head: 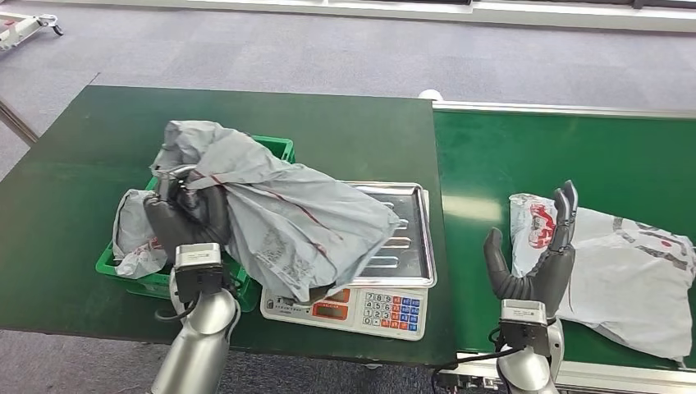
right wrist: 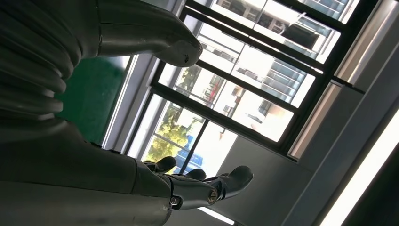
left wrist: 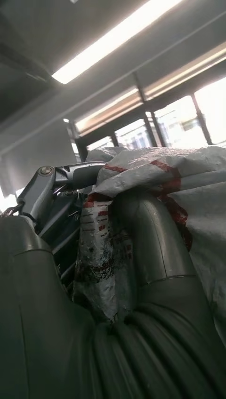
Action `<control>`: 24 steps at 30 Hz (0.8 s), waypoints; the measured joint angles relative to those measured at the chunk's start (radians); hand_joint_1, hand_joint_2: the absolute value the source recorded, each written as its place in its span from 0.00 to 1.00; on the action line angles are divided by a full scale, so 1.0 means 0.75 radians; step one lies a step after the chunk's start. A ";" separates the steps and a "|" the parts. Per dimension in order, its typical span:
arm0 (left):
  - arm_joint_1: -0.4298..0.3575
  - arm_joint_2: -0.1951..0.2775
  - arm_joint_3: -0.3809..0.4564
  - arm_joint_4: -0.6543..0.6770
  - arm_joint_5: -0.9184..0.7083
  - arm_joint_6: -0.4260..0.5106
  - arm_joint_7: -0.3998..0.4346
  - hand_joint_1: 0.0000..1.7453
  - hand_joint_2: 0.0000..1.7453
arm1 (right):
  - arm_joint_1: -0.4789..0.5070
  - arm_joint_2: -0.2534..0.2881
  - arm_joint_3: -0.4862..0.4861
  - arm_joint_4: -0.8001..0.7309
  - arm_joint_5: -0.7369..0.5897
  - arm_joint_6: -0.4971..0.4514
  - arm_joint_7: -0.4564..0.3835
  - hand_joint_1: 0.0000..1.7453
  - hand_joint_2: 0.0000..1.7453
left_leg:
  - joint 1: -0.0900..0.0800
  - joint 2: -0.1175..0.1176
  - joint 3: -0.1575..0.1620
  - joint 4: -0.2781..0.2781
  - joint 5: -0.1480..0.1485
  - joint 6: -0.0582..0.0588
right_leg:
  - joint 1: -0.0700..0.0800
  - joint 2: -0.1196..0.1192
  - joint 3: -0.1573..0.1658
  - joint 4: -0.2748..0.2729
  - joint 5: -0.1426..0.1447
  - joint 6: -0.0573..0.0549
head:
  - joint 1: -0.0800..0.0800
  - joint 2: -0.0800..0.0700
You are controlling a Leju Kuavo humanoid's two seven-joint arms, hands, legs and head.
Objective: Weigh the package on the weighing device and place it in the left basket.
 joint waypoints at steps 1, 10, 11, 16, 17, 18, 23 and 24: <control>0.005 0.001 0.045 -0.031 -0.032 0.002 0.000 1.00 1.00 | 0.003 -0.002 0.000 -0.003 0.000 -0.002 0.000 0.00 1.00 | 0.000 0.000 0.000 0.000 0.000 0.000 | 0.000 0.000 0.000 0.000 0.000 0.000 | 0.000 0.000; -0.039 -0.033 0.467 -0.097 -0.663 0.005 0.002 1.00 1.00 | 0.011 -0.006 0.000 -0.021 0.001 -0.006 0.003 0.00 1.00 | 0.000 0.002 0.001 0.000 0.000 0.000 | 0.000 0.001 0.000 0.000 0.000 0.000 | 0.000 0.000; -0.058 -0.032 0.524 -0.070 -0.701 0.005 0.004 1.00 1.00 | 0.011 -0.008 0.000 -0.023 0.001 -0.004 0.007 0.00 1.00 | 0.000 0.002 0.001 0.000 0.000 0.000 | 0.000 0.001 0.000 0.000 0.000 -0.001 | 0.000 0.000; -0.119 -0.017 0.744 0.101 -0.816 0.005 0.009 1.00 1.00 | 0.011 -0.011 0.000 -0.028 0.008 0.001 0.016 0.00 1.00 | 0.001 0.003 0.002 0.000 0.001 -0.001 | 0.002 0.002 0.000 0.000 0.001 -0.001 | 0.000 0.000; -0.125 -0.016 0.767 0.123 -0.819 0.005 0.009 1.00 1.00 | 0.011 -0.012 0.000 -0.028 0.009 0.001 0.016 0.00 1.00 | 0.001 0.003 0.002 0.000 0.001 -0.002 | 0.001 0.002 0.000 0.000 0.001 -0.001 | 0.000 0.000; -0.130 -0.014 0.785 0.142 -0.823 0.005 0.011 1.00 1.00 | 0.011 -0.012 0.000 -0.028 0.009 0.001 0.016 0.00 1.00 | 0.001 0.002 0.001 0.000 0.001 -0.001 | 0.001 0.002 0.000 0.000 0.001 -0.001 | 0.000 0.000; -0.197 0.042 0.826 0.371 -0.975 -0.007 0.312 1.00 1.00 | 0.023 -0.017 -0.007 -0.044 0.024 0.006 0.017 0.00 1.00 | 0.001 0.000 0.001 0.000 0.000 -0.001 | 0.001 0.000 0.000 0.000 0.000 -0.001 | 0.000 0.000; -0.210 0.064 0.823 0.440 -1.002 -0.022 0.419 1.00 1.00 | 0.025 -0.017 -0.010 -0.051 0.026 0.011 0.018 0.00 1.00 | 0.001 0.002 0.002 0.000 0.000 -0.001 | 0.001 0.002 0.000 0.000 0.000 -0.001 | 0.000 0.000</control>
